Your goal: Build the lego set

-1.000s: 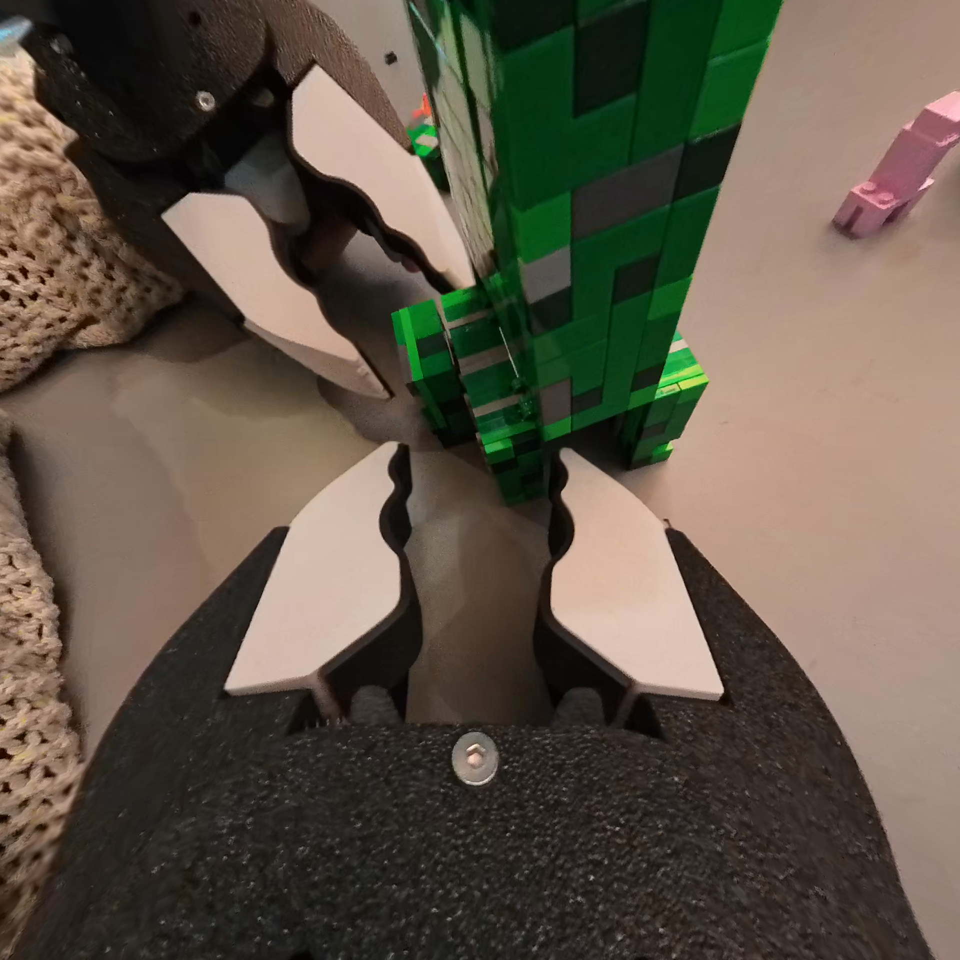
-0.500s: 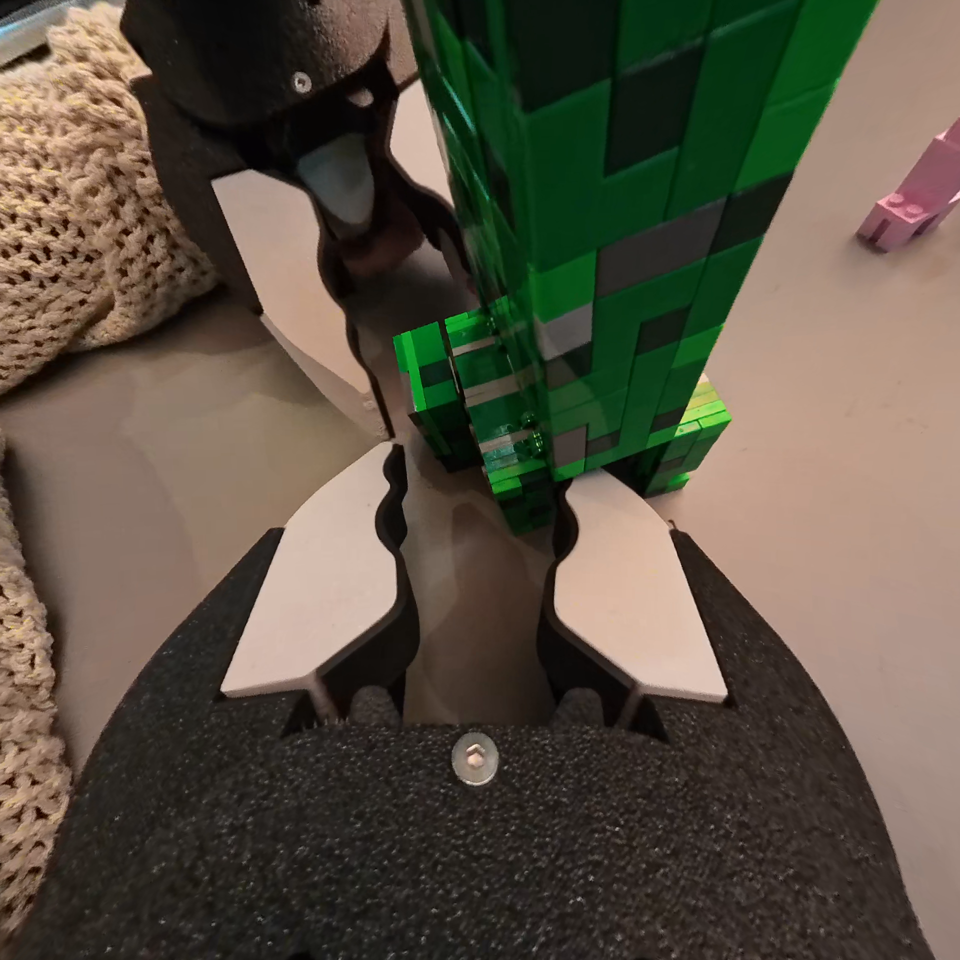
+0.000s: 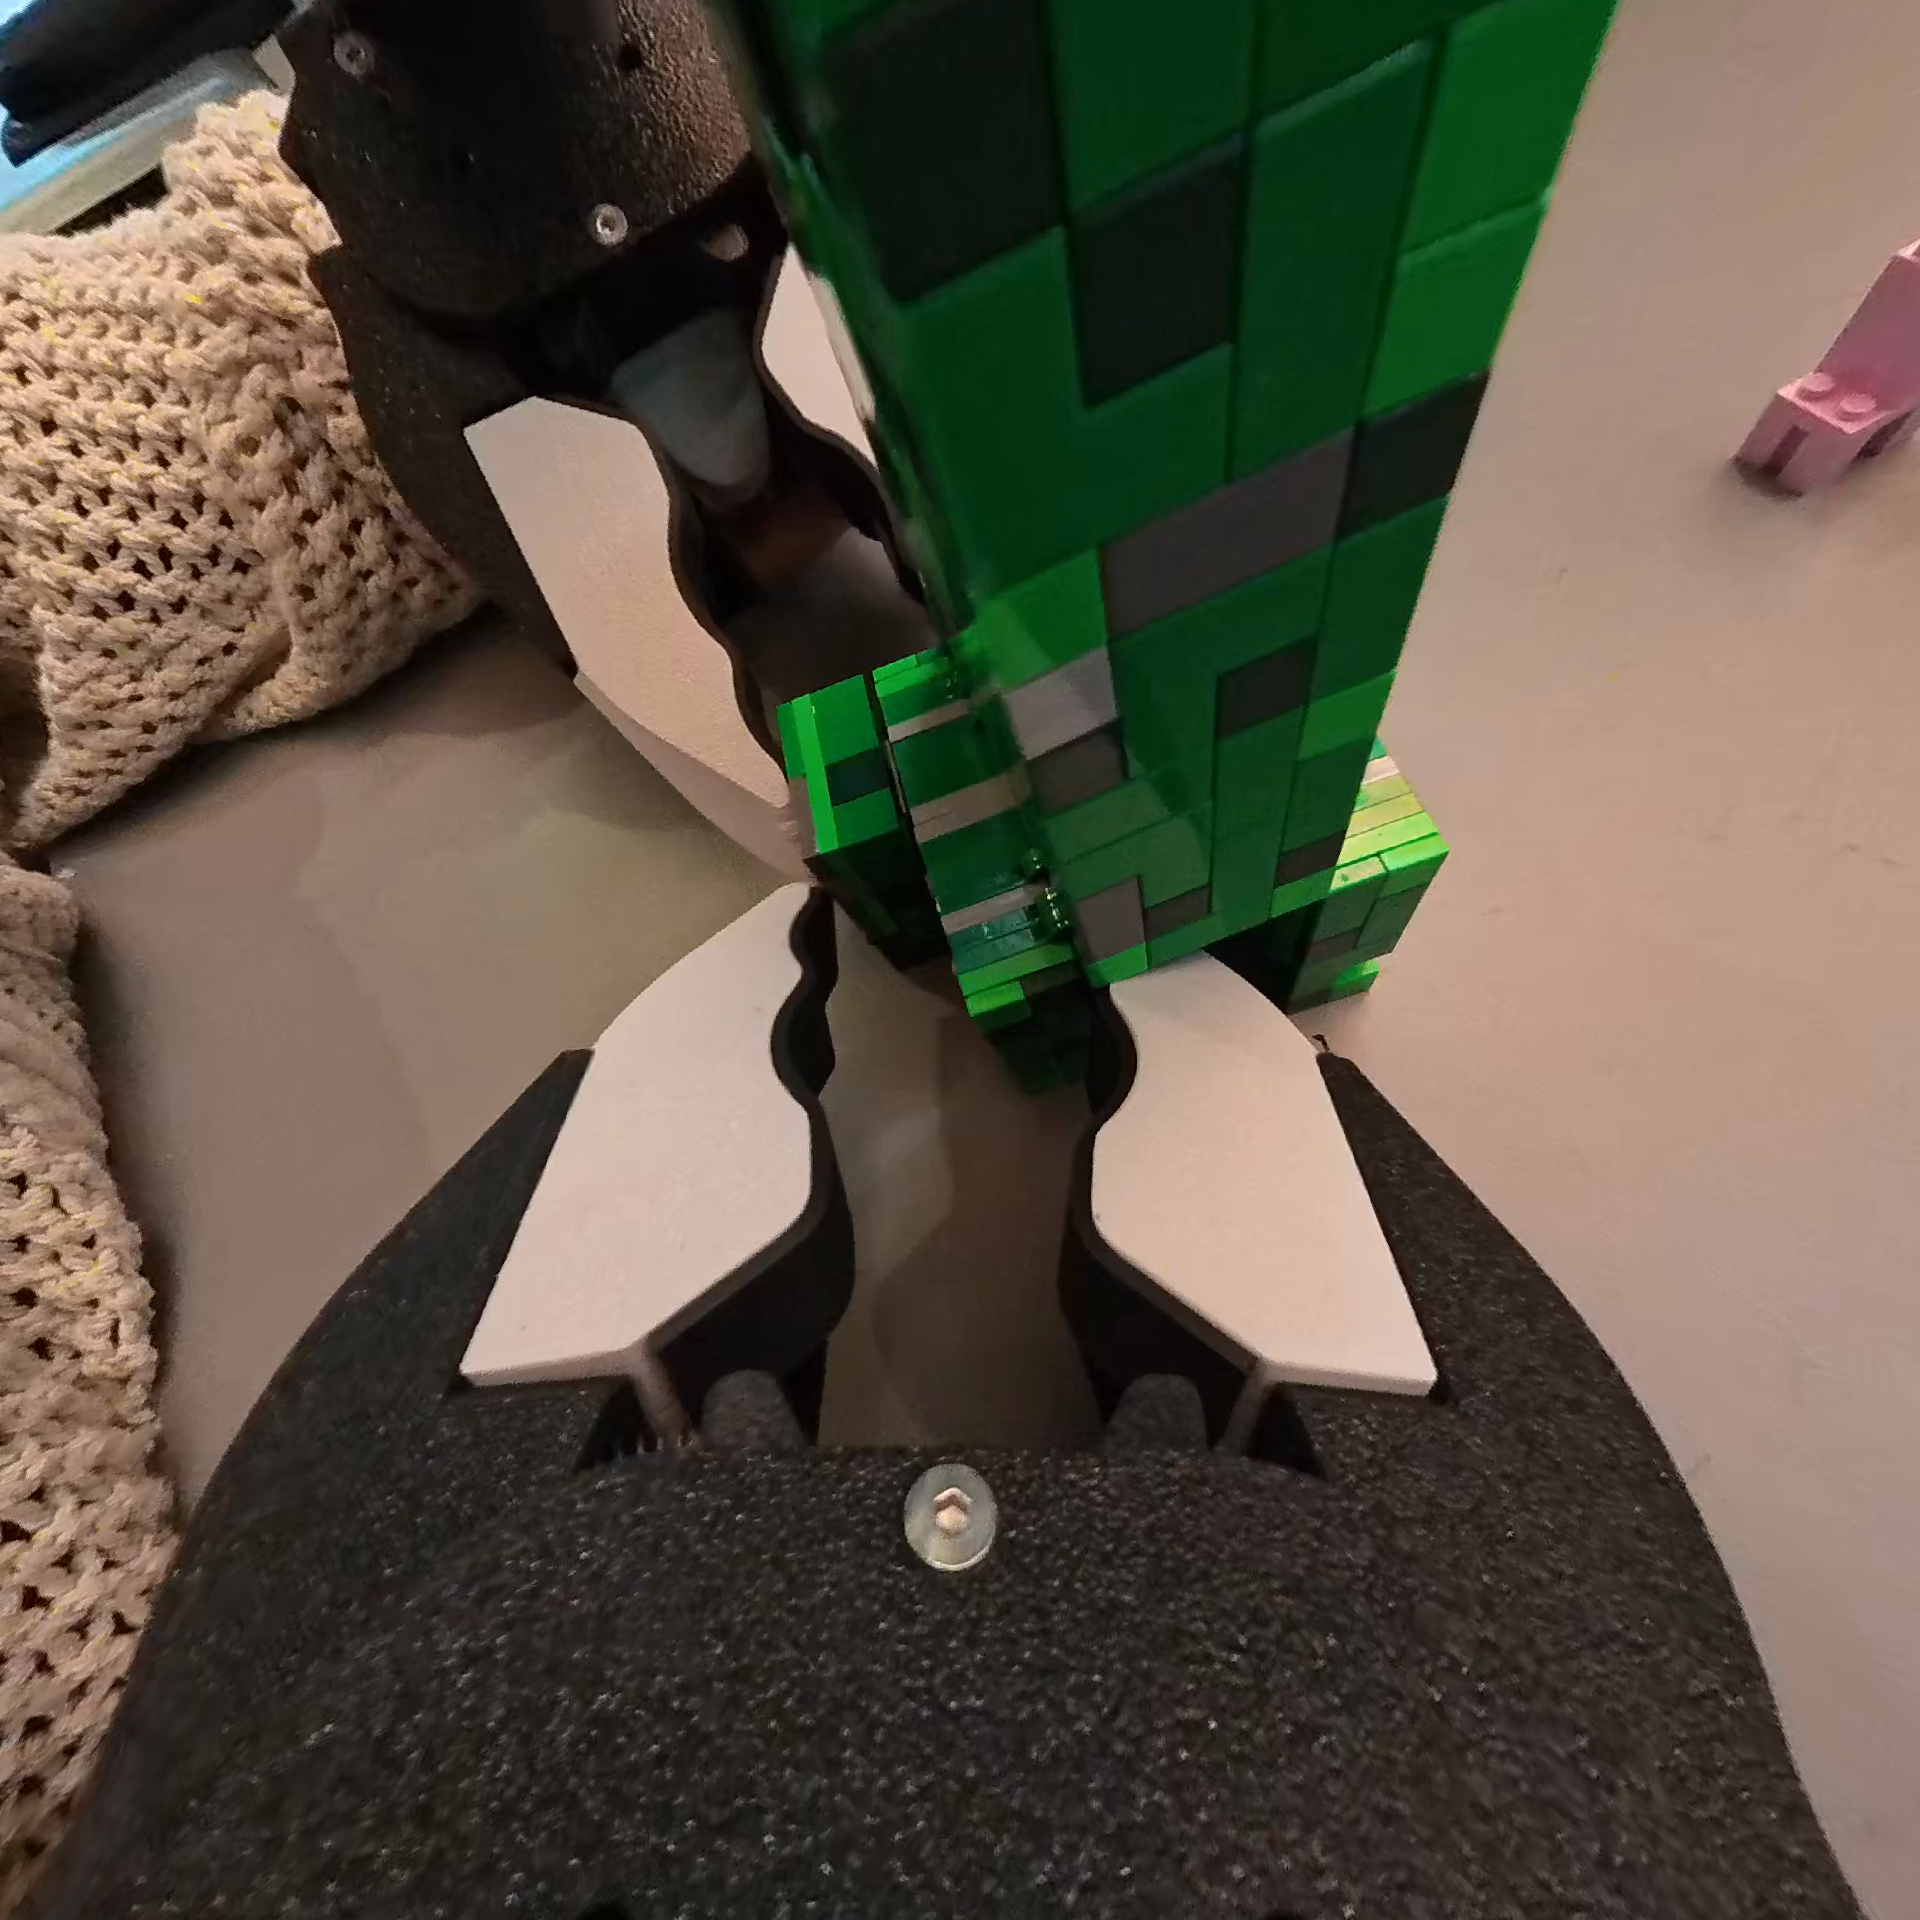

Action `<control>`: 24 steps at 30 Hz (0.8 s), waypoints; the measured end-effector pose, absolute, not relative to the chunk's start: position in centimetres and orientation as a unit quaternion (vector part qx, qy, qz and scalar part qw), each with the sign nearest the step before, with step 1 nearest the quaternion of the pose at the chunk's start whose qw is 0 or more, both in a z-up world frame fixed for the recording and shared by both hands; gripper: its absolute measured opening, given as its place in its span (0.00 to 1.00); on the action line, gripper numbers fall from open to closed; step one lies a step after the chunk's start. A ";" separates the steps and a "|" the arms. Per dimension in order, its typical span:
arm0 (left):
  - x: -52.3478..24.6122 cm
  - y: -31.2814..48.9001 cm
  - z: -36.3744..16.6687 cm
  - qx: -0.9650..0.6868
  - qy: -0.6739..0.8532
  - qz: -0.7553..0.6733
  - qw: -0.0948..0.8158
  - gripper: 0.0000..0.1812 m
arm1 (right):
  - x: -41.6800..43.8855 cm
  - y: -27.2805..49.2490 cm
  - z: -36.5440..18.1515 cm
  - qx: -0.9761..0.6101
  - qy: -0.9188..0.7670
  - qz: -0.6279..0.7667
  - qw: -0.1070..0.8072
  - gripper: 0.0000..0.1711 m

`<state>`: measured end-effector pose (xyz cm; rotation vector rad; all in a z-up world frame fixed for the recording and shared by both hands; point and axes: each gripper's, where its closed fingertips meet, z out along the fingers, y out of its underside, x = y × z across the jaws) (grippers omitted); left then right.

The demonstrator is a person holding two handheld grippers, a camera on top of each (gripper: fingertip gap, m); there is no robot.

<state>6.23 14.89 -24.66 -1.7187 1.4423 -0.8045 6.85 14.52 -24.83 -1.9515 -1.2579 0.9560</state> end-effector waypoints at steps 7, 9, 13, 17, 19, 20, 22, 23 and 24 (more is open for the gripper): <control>6.3 14.8 -24.7 -0.674 0.557 -0.311 0.371 0.22 | 6.8 14.6 -25.0 -0.740 -0.478 0.361 0.307 0.28; 6.3 14.7 -24.7 -0.677 0.554 -0.310 0.373 0.21 | 6.8 14.6 -24.9 -0.740 -0.475 0.367 0.304 0.27; 6.3 14.7 -24.7 -0.678 0.553 -0.309 0.373 0.21 | 6.8 14.5 -24.9 -0.736 -0.481 0.372 0.298 0.26; 6.2 14.6 -24.7 -0.676 0.555 -0.303 0.378 0.21 | 6.8 14.4 -24.9 -0.728 -0.494 0.373 0.295 0.24; 6.2 14.6 -24.7 -0.677 0.555 -0.301 0.379 0.21 | 6.8 14.3 -24.9 -0.726 -0.497 0.374 0.294 0.23; 6.2 14.6 -24.7 -0.677 0.555 -0.301 0.379 0.21 | 6.8 14.3 -24.9 -0.725 -0.498 0.376 0.293 0.22; 6.2 14.6 -24.7 -0.677 0.555 -0.299 0.380 0.21 | 6.9 14.2 -24.9 -0.723 -0.500 0.377 0.292 0.21; 6.2 14.6 -24.7 -0.677 0.555 -0.299 0.381 0.21 | 6.9 14.2 -24.9 -0.722 -0.501 0.378 0.291 0.21; 6.2 14.6 -24.7 -0.676 0.555 -0.299 0.381 0.21 | 6.9 14.2 -24.9 -0.721 -0.501 0.379 0.290 0.20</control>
